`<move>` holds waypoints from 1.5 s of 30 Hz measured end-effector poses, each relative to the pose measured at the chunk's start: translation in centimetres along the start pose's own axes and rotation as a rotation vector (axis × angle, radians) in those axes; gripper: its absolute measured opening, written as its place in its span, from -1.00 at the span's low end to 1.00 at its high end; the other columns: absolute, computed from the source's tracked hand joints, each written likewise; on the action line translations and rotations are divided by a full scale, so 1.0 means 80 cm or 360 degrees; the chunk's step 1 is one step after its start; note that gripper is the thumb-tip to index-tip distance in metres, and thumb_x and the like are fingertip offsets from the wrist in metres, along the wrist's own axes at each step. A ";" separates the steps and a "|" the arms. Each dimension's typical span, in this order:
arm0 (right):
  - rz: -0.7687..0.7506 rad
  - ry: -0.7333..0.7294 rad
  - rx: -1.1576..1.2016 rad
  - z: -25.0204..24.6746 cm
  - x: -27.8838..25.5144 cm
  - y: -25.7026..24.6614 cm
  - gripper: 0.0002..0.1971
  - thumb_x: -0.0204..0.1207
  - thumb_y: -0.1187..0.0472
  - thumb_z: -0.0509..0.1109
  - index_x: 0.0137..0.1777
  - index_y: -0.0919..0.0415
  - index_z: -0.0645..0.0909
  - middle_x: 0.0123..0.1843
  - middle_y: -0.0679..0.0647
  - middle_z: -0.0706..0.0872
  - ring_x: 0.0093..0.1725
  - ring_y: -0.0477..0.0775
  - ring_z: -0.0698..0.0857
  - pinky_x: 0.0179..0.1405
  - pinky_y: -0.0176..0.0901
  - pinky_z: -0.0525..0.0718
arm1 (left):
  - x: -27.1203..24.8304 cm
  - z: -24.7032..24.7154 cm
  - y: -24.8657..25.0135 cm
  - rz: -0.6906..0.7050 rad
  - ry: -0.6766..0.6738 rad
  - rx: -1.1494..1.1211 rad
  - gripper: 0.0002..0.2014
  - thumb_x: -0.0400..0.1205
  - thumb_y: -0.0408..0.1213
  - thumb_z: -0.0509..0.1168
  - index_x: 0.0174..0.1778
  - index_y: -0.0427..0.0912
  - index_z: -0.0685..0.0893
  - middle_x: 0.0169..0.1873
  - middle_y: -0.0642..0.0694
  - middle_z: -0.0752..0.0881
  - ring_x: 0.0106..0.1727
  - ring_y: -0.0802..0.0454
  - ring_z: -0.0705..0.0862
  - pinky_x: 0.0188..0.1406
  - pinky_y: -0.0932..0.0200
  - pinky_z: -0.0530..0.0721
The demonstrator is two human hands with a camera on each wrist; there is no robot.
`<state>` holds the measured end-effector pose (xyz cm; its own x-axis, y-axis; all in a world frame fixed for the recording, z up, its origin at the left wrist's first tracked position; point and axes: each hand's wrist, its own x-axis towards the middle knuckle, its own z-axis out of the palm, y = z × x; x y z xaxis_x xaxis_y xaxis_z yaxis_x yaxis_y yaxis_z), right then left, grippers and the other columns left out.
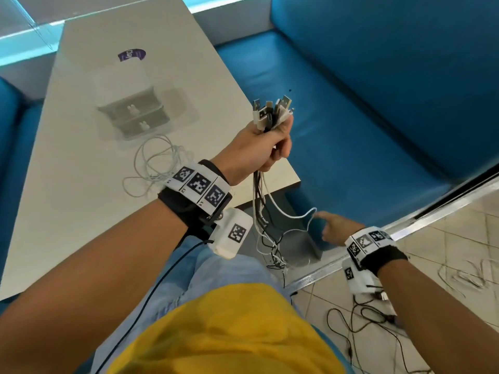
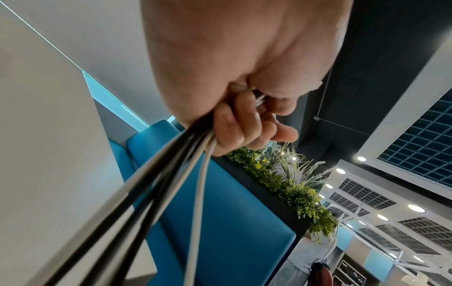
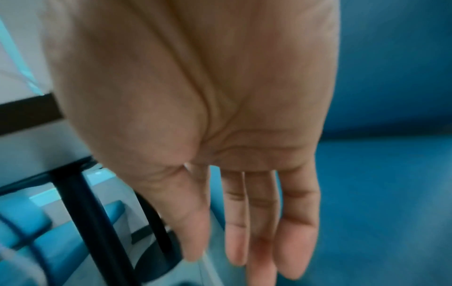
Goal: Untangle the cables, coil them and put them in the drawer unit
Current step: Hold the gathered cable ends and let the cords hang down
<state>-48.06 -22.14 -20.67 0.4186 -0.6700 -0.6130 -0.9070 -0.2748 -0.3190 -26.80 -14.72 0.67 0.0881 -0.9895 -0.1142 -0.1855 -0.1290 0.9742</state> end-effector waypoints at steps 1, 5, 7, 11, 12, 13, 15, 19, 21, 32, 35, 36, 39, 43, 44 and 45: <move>-0.0003 0.0093 -0.0010 -0.014 -0.001 -0.002 -0.48 0.57 0.33 0.20 0.46 -0.17 0.43 0.25 0.10 0.68 0.13 0.15 0.68 0.13 -0.14 0.63 | 0.000 0.003 -0.003 0.0005 -0.0018 0.0013 -0.44 0.76 0.01 0.07 -0.58 -0.13 0.40 -0.52 -0.13 0.36 -0.57 0.09 0.21 -0.55 0.24 0.18; -0.0306 0.0467 0.0407 -0.098 -0.027 -0.040 -0.72 0.62 0.29 0.24 0.21 -0.03 0.63 0.13 0.09 0.72 0.10 0.15 0.71 0.12 -0.11 0.62 | -0.001 0.016 -0.013 0.0019 -0.0112 0.0134 -0.52 0.73 0.06 0.07 -0.48 -0.09 0.30 -0.60 -0.08 0.33 -0.51 -0.01 0.30 -0.42 0.10 0.35; -0.0604 0.0577 0.0925 -0.138 -0.063 -0.085 -0.85 0.67 0.24 0.24 0.08 0.08 0.64 -0.14 0.05 0.71 -0.18 -0.02 0.69 -0.18 -0.22 0.62 | 0.000 0.021 -0.017 -0.0049 -0.0119 0.0077 -0.57 0.76 -0.02 0.07 -0.43 -0.08 0.32 -0.60 0.00 0.27 -0.54 0.02 0.32 -0.34 0.03 0.45; -0.1063 0.0634 0.1265 -0.190 -0.127 -0.169 -0.69 0.73 0.00 0.14 0.13 0.13 0.66 -0.03 -0.07 0.73 -0.05 -0.22 0.69 -0.16 -0.43 0.61 | 0.000 0.025 -0.017 -0.0119 -0.0160 0.0014 -0.81 0.72 -0.30 0.16 -0.23 -0.13 0.41 -0.56 0.05 0.22 -0.52 0.09 0.19 -0.48 0.11 0.26; -0.1123 0.0609 0.1227 -0.196 -0.136 -0.185 -0.67 0.73 -0.02 0.11 0.15 0.10 0.66 -0.01 -0.13 0.73 -0.03 -0.28 0.69 -0.15 -0.49 0.58 | -0.001 0.024 -0.017 -0.0141 -0.0180 0.0015 -0.80 0.68 -0.40 0.15 -0.27 -0.13 0.39 -0.55 0.04 0.23 -0.51 0.09 0.17 -0.47 0.08 0.15; -0.1159 0.0603 0.1142 -0.199 -0.141 -0.199 -0.65 0.73 -0.05 0.10 0.14 0.10 0.67 -0.02 -0.14 0.73 -0.01 -0.28 0.69 -0.13 -0.48 0.59 | -0.003 0.022 -0.017 -0.0157 -0.0188 0.0030 -0.73 0.66 -0.48 0.12 -0.33 -0.11 0.37 -0.55 0.03 0.25 -0.50 0.09 0.16 -0.44 0.05 0.08; -0.1188 0.0632 0.0848 -0.200 -0.144 -0.226 -0.57 0.69 -0.12 0.14 0.07 0.20 0.70 -0.05 0.03 0.77 -0.03 -0.03 0.73 -0.12 -0.18 0.71 | -0.004 0.017 -0.016 -0.0144 -0.0161 0.0127 -0.66 0.69 -0.50 0.08 -0.41 -0.12 0.37 -0.57 0.00 0.34 -0.54 0.07 0.20 -0.47 0.07 0.12; -0.1047 0.0585 0.0523 -0.191 -0.142 -0.257 -0.47 0.64 -0.26 0.12 -0.20 0.12 0.73 -0.11 -0.02 0.80 -0.25 0.08 0.77 -0.72 -0.14 0.59 | -0.012 -0.004 -0.011 -0.0073 0.0097 0.0362 -0.67 0.72 -0.44 0.08 -0.34 -0.08 0.49 -0.51 0.03 0.54 -0.59 0.24 0.49 -0.45 0.25 0.46; -0.0967 0.0565 0.0714 -0.193 -0.144 -0.266 -0.39 0.65 -0.28 0.04 -0.22 0.12 0.77 -0.14 -0.10 0.81 -0.22 -0.09 0.76 -0.57 -0.19 0.60 | -0.018 -0.011 -0.002 0.0045 0.0001 0.0503 -0.66 0.70 -0.50 0.10 -0.33 -0.04 0.51 -0.62 0.22 0.55 -0.60 0.37 0.50 -0.51 0.47 0.38; -0.0968 0.0559 0.0463 -0.199 -0.136 -0.265 -0.44 0.63 -0.26 0.14 -0.18 0.18 0.76 -0.02 -0.05 0.83 -0.11 -0.12 0.76 -0.14 -0.16 0.67 | -0.016 -0.014 0.005 0.0130 0.0065 0.0684 -0.73 0.71 -0.53 0.05 -0.26 -0.13 0.39 -0.41 0.10 0.39 -0.51 0.45 0.46 -0.54 0.56 0.39; -0.0961 0.0765 0.0314 -0.196 -0.130 -0.263 -0.38 0.65 -0.21 0.10 -0.25 0.35 0.66 -0.02 0.14 0.83 -0.06 0.11 0.78 0.00 0.04 0.72 | -0.014 -0.014 0.007 0.0096 0.0149 0.0669 -0.80 0.70 -0.52 0.12 -0.18 -0.17 0.42 -0.38 0.11 0.45 -0.42 0.29 0.44 -0.49 0.56 0.45; -0.0957 0.0791 0.0335 -0.196 -0.129 -0.262 -0.37 0.67 -0.19 0.09 -0.29 0.35 0.65 -0.03 0.16 0.83 -0.13 0.14 0.79 -0.06 0.05 0.73 | -0.012 -0.012 0.010 0.0090 0.0214 0.0748 -0.71 0.69 -0.54 0.10 -0.33 -0.17 0.39 -0.43 0.07 0.43 -0.48 0.24 0.43 -0.57 0.55 0.40; -0.0955 0.0763 0.0424 -0.196 -0.129 -0.262 -0.40 0.69 -0.20 0.04 -0.40 0.16 0.61 0.03 0.06 0.82 -0.28 0.12 0.80 -0.19 0.02 0.77 | -0.007 -0.008 0.016 0.0158 0.0237 0.0819 -0.62 0.66 -0.56 0.07 -0.45 -0.11 0.37 -0.50 0.02 0.43 -0.60 0.43 0.50 -0.66 0.53 0.35; -0.1014 0.0698 0.0940 -0.198 -0.130 -0.254 -0.46 0.65 -0.30 -0.03 -0.15 -0.09 0.74 0.09 -0.07 0.80 0.05 -0.19 0.74 0.11 -0.19 0.65 | -0.006 -0.008 0.012 0.0185 0.0089 0.0537 -0.74 0.65 -0.53 0.16 -0.30 -0.12 0.45 -0.57 0.15 0.47 -0.64 0.35 0.44 -0.58 0.44 0.30; -0.1028 0.0681 0.1162 -0.196 -0.127 -0.249 -0.47 0.66 -0.29 -0.07 0.04 -0.15 0.73 0.14 -0.04 0.78 0.09 -0.24 0.71 0.13 -0.25 0.64 | -0.006 -0.008 0.013 0.0159 0.0125 0.0390 -0.71 0.64 -0.51 0.16 -0.35 -0.09 0.43 -0.66 0.19 0.46 -0.68 0.29 0.39 -0.58 0.35 0.28; -0.1016 0.0638 0.1383 -0.192 -0.125 -0.246 -0.46 0.67 -0.29 -0.11 0.23 -0.16 0.67 0.21 0.02 0.75 0.13 -0.22 0.69 0.16 -0.23 0.66 | -0.005 -0.009 0.015 0.0112 0.0183 0.0215 -0.68 0.65 -0.47 0.17 -0.39 -0.06 0.41 -0.73 0.19 0.44 -0.71 0.27 0.35 -0.58 0.29 0.25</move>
<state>-35.11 -20.63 2.81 0.6048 -0.7938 0.0637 -0.1322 -0.1790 -0.9749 -26.37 -14.40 2.04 0.1803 -0.9835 -0.0162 -0.3241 -0.0750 0.9431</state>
